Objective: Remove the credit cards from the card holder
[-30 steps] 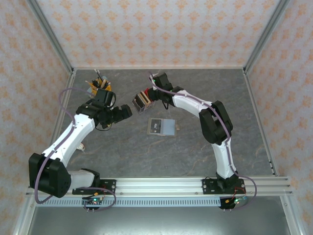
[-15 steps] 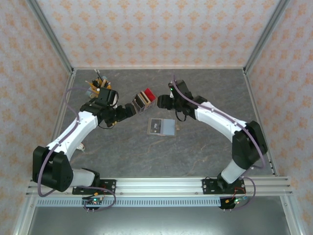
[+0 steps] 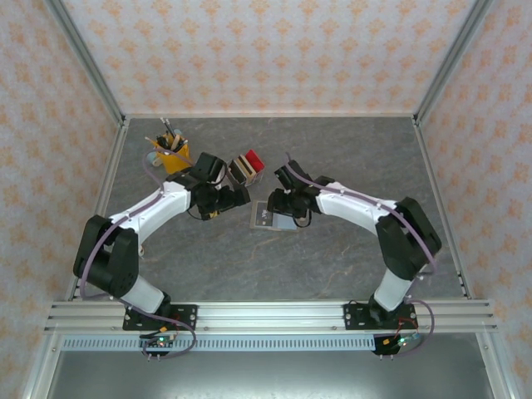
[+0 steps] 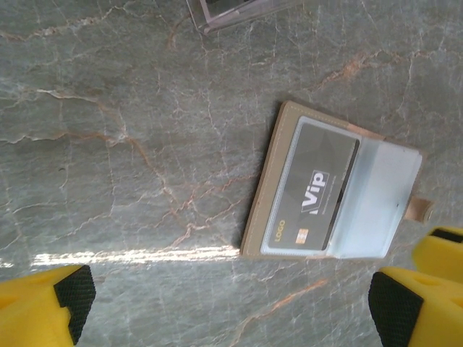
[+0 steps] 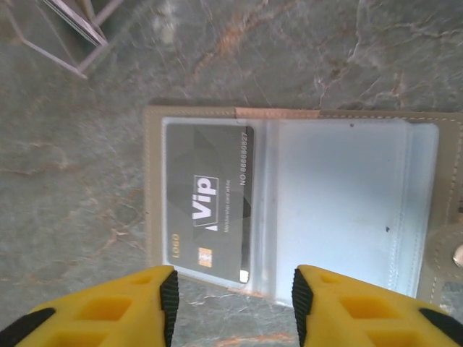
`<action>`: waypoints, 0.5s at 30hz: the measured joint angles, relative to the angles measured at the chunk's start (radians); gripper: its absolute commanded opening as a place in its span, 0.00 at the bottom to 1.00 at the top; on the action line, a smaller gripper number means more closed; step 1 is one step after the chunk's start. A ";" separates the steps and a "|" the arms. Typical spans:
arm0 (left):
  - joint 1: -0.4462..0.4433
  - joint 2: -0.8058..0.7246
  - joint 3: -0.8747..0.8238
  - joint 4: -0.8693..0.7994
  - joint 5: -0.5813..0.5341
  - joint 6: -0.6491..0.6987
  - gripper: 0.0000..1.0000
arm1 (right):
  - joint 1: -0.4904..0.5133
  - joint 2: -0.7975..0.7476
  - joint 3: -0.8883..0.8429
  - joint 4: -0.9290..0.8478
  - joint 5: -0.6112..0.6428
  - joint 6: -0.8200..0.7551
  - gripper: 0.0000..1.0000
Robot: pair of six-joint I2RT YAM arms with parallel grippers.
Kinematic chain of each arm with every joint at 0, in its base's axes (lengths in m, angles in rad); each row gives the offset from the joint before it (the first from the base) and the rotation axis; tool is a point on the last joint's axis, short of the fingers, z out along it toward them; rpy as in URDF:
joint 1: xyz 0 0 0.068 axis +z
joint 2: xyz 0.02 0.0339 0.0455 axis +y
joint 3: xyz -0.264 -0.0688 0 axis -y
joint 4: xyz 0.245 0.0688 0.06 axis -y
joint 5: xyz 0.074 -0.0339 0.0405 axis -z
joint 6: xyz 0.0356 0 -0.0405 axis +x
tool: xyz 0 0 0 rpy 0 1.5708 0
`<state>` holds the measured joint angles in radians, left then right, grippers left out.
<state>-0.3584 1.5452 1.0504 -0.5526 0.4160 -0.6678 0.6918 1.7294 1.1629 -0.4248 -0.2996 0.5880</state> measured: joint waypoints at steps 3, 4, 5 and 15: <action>-0.002 0.018 0.000 0.027 0.012 -0.018 0.97 | 0.002 0.037 0.000 0.005 -0.032 0.014 0.33; -0.004 0.023 0.000 0.032 0.017 -0.021 0.96 | 0.002 0.045 0.000 0.008 -0.042 0.020 0.33; -0.008 0.031 0.000 0.039 0.020 -0.024 0.96 | 0.002 0.051 0.000 0.015 -0.053 0.025 0.32; -0.026 0.065 0.001 0.068 0.031 -0.047 0.94 | -0.002 0.130 0.018 0.068 -0.094 0.058 0.28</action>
<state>-0.3847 1.6104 1.0512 -0.4847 0.4465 -0.7151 0.6903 1.8599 1.1812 -0.3565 -0.3935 0.6456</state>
